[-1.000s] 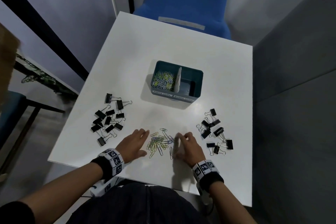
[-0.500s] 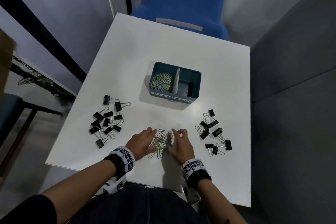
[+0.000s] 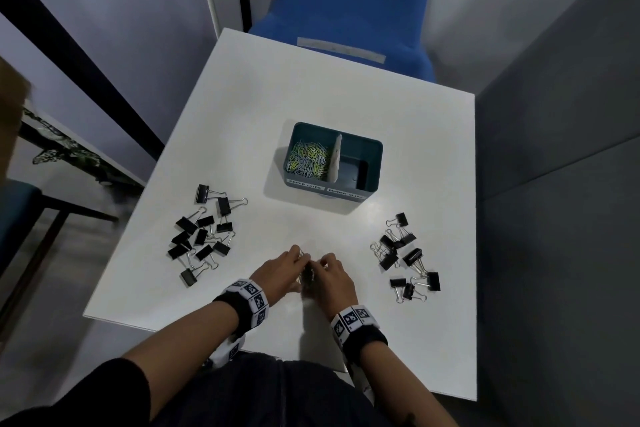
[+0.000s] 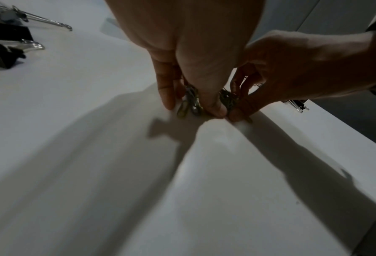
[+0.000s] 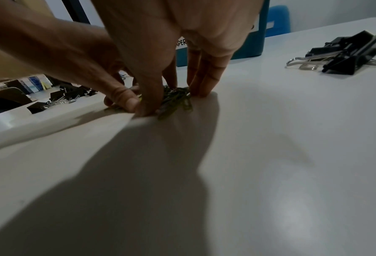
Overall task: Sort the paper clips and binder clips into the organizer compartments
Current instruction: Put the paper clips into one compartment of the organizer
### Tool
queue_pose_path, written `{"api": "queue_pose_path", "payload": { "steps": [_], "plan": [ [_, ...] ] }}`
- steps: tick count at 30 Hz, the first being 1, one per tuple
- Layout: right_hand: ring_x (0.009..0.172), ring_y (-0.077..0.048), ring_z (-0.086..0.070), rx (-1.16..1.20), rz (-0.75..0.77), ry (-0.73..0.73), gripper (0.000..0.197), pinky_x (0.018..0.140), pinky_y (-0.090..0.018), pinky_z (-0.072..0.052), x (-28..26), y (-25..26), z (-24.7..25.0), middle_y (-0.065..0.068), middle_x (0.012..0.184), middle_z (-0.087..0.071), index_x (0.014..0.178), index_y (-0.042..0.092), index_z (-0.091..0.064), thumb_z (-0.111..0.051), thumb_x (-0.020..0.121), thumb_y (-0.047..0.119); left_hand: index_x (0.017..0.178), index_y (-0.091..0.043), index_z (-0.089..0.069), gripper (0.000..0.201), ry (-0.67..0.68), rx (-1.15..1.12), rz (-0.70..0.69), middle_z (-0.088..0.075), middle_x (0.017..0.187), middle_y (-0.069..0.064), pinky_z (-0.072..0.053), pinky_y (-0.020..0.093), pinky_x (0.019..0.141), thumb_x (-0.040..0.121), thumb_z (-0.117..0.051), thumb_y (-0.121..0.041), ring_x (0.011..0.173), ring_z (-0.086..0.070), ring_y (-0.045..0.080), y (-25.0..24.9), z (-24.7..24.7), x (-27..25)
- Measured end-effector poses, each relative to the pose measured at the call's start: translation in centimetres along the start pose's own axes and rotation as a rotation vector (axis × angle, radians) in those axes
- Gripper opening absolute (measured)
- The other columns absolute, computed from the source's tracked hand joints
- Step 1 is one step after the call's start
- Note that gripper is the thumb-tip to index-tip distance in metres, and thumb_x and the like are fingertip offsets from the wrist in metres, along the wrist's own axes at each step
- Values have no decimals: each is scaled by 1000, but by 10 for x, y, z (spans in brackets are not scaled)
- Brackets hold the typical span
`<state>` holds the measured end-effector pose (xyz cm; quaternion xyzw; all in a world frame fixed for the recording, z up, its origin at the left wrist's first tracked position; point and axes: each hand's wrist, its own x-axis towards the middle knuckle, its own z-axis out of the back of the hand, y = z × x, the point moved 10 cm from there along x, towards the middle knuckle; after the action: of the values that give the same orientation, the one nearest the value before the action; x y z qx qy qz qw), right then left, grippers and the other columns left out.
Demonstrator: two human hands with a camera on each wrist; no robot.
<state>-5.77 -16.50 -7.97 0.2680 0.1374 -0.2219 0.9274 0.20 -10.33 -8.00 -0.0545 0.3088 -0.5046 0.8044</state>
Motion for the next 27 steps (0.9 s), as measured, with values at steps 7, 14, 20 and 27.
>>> {"api": "queue_pose_path", "payload": {
  "steps": [7, 14, 20, 27],
  "plan": [
    [68, -29, -55, 27, -47, -55, 13, 48, -31, -36, 3, -11, -1, -9, 91, -51, 88, 10, -57, -66, 78, 9, 110, -10, -53, 22, -84, -49, -14, -48, 106, 11, -37, 36, 56, 89, -59, -9, 74, -59, 33, 3, 7, 3],
    [81, -30, -60, 207, -226, -75, 7, 58, -24, -31, 9, -41, 18, -9, 86, -62, 83, 10, -70, -68, 77, 13, 100, -11, -63, 11, -91, -197, 51, -53, 102, 8, -45, 38, 73, 90, -58, -14, 85, -58, 32, 20, 13, 10],
    [88, -24, -62, 281, -318, -29, 15, 74, -28, -45, -1, -62, 23, -6, 90, -70, 84, 17, -75, -78, 70, 21, 90, -15, -69, 10, -142, -310, 96, -57, 93, 1, -41, 25, 76, 86, -61, -10, 87, -57, 20, 32, 40, 12],
    [71, -14, -64, 360, -302, -102, 14, 70, -27, -52, -15, -68, 46, 3, 70, -70, 71, 21, -75, -77, 62, 11, 87, -13, -70, 5, -358, -381, -45, -60, 89, -4, -47, 19, 72, 87, -66, -10, 75, -57, 7, 8, 156, 15]
  ]
}}
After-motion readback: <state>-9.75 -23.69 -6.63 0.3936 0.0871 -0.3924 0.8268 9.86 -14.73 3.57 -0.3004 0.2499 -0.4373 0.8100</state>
